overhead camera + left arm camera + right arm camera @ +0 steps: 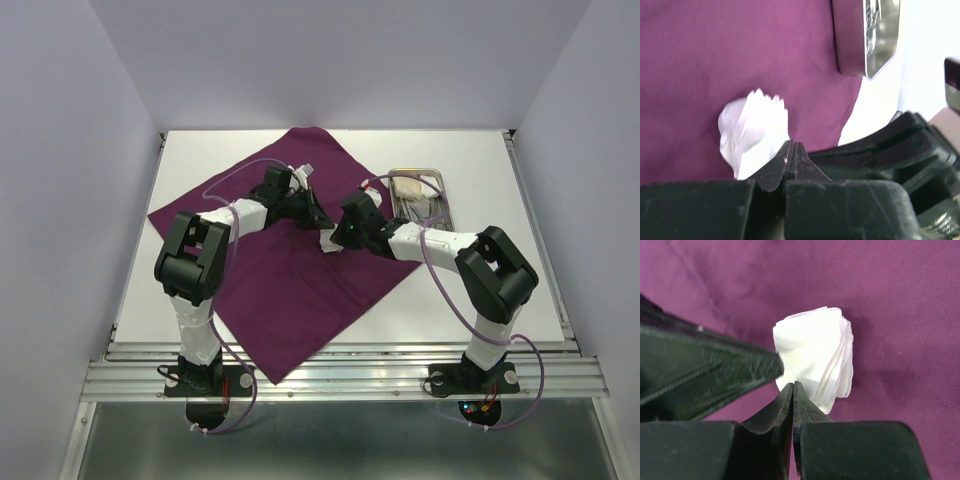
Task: Prepare the surgical pack
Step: Adjust the medical item in the surgical kit.
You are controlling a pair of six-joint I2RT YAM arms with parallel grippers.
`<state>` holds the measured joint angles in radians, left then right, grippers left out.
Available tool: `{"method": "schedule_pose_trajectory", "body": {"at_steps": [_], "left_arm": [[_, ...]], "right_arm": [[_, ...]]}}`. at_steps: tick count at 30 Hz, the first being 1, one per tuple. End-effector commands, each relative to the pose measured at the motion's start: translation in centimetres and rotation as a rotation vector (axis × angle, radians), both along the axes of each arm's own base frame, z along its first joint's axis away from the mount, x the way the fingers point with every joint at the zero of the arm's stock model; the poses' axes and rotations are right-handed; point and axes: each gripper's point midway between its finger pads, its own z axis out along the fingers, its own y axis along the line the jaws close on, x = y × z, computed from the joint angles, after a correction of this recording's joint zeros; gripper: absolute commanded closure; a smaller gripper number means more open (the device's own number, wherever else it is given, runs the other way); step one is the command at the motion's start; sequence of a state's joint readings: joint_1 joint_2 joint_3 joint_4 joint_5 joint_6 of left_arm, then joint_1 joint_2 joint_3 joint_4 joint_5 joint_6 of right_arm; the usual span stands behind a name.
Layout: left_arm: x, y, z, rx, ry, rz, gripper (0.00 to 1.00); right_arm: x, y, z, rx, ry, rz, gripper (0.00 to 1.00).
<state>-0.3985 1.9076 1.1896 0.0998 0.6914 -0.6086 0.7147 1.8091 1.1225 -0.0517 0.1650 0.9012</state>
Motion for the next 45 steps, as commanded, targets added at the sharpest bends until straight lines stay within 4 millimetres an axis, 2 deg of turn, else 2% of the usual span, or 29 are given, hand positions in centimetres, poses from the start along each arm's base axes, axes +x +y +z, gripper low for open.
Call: {"method": "schedule_pose_trajectory", "body": {"at_steps": [1,9,14,18,21,22,23,24,26,27,29,30,32,34,37,38,39,41,45], "left_arm": [[2.0,-1.2,1.9,-0.044,-0.072,-0.006,1.0],[2.7,-1.0,-1.8,0.01,-0.015,0.024,1.0],[2.6,-1.2,-2.7,0.018,0.001,0.021,1.0],[2.7,-1.3,-2.6,0.019,-0.003,0.022,1.0],[2.9,-1.3,-1.7,0.018,-0.024,0.025,1.0],[3.0,-1.3,-1.3,0.021,-0.032,0.027,1.0],[3.1,-1.2,-0.8,0.023,-0.044,0.029,1.0],[3.5,-1.2,0.4,0.029,-0.082,0.035,1.0],[3.6,-0.8,1.1,0.056,-0.099,0.045,1.0],[4.0,-0.5,1.7,0.086,-0.12,0.057,0.95],[4.2,-0.2,2.2,0.118,-0.145,0.068,0.87],[4.2,0.2,2.5,0.142,-0.145,0.081,0.79],[4.3,0.5,2.9,0.159,-0.165,0.087,0.68],[4.4,0.8,3.4,0.172,-0.178,0.098,0.62],[4.5,1.2,4.0,0.191,-0.198,0.106,0.42],[4.5,1.2,4.3,0.191,-0.203,0.108,0.42],[4.5,1.3,4.7,0.194,-0.213,0.111,0.37],[4.6,1.4,5.1,0.198,-0.219,0.114,0.31],[4.7,1.8,6.7,0.206,-0.252,0.131,0.3]], "right_arm": [[0.1,0.5,-0.6,-0.005,-0.005,0.014,0.94],[-0.2,0.0,-1.6,-0.024,0.009,0.008,0.94],[-0.4,-0.3,-2.4,-0.041,0.021,0.007,0.94],[-0.3,-0.3,-2.4,-0.046,0.016,0.007,0.93],[0.1,-0.4,-0.7,-0.037,-0.026,0.001,0.89],[0.4,-0.6,0.7,-0.026,-0.059,-0.009,0.88],[0.5,-0.5,1.7,-0.013,-0.081,-0.006,0.85],[0.6,-1.0,2.2,-0.025,-0.1,-0.015,0.77],[0.8,-1.4,3.5,-0.023,-0.134,-0.031,0.7],[0.9,-1.8,4.7,-0.024,-0.165,-0.04,0.62],[1.0,-2.0,5.4,-0.024,-0.183,-0.045,0.55],[0.9,-2.0,5.6,-0.021,-0.186,-0.042,0.5],[1.3,-2.6,5.4,-0.017,-0.176,-0.049,0.48],[1.2,-2.7,4.7,0.003,-0.144,-0.045,0.47],[1.3,-2.3,4.0,0.097,-0.111,-0.007,0.41],[1.5,-2.7,3.8,0.103,-0.11,-0.021,0.39],[1.5,-2.7,3.7,0.138,-0.095,-0.008,0.33],[1.6,-2.8,3.4,0.179,-0.086,0.004,0.29],[1.0,-1.6,2.6,0.251,-0.037,0.086,0.25]]}}
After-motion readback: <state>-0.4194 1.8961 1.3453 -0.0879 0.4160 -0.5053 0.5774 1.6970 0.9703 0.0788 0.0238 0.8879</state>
